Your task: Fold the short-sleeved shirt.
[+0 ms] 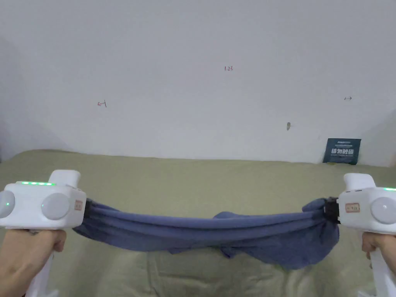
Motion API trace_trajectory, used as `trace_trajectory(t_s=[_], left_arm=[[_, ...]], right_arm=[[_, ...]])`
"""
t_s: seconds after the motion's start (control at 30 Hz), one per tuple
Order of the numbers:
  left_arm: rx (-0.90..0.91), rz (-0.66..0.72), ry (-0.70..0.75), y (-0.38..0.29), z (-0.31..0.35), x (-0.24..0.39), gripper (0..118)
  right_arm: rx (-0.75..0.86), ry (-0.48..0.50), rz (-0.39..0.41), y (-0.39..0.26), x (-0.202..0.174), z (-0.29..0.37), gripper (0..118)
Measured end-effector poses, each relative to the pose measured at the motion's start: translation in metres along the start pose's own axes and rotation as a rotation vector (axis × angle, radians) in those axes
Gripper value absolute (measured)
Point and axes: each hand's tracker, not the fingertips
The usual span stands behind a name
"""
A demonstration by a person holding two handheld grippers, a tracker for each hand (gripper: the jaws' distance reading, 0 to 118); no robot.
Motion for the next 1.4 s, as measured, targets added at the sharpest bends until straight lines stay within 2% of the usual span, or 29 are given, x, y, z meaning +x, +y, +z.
trace_trajectory(t_s=[0.13,0.23,0.33,0.43,0.53,0.67,1.1,1.13,1.17,1.2,1.23,1.27,1.3,1.4], left_arm=[[-0.054,0.017,-0.032,-0.069,0.020,-0.005,1],[-0.068,0.028,-0.059,-0.117,0.044,-0.012,1],[-0.092,-0.002,-0.065,-0.157,0.068,-0.016,1],[-0.126,0.025,-0.091,-0.194,0.092,-0.020,1],[-0.151,0.057,-0.106,-0.222,0.106,-0.024,1],[-0.190,0.083,-0.112,-0.240,0.108,-0.026,1],[-0.134,0.101,-0.138,-0.221,0.129,-0.025,3],[-0.132,0.098,-0.142,-0.221,0.128,-0.025,6],[-0.132,0.097,-0.139,-0.221,0.127,-0.025,22],[-0.137,0.097,-0.106,-0.221,0.127,-0.025,63],[-0.141,0.100,-0.108,-0.223,0.125,-0.026,115],[-0.144,0.107,-0.111,-0.225,0.124,-0.028,117],[-0.057,0.135,-0.112,-0.231,0.139,-0.027,114],[-0.060,0.119,-0.070,-0.233,0.146,-0.029,114]], right_arm=[[-0.050,0.025,-0.033,-0.074,0.020,0.022,8],[-0.096,0.021,-0.002,-0.124,0.029,0.050,8],[-0.118,0.043,-0.048,-0.170,0.037,0.081,8],[-0.123,0.040,-0.067,-0.212,0.040,0.113,8],[-0.142,0.032,-0.052,-0.243,0.042,0.132,8],[-0.168,0.041,-0.099,-0.261,0.045,0.137,8],[-0.158,0.028,-0.057,-0.242,0.032,0.147,9],[-0.159,0.028,-0.049,-0.242,0.031,0.146,9],[-0.165,0.029,-0.045,-0.243,0.030,0.146,14],[-0.173,0.028,-0.045,-0.243,0.029,0.145,27],[-0.171,0.005,-0.039,-0.243,0.028,0.147,54],[-0.169,0.013,-0.040,-0.243,0.030,0.149,68],[-0.155,0.015,-0.040,-0.244,0.031,0.152,76],[-0.067,-0.010,-0.053,-0.239,0.027,0.171,76]])
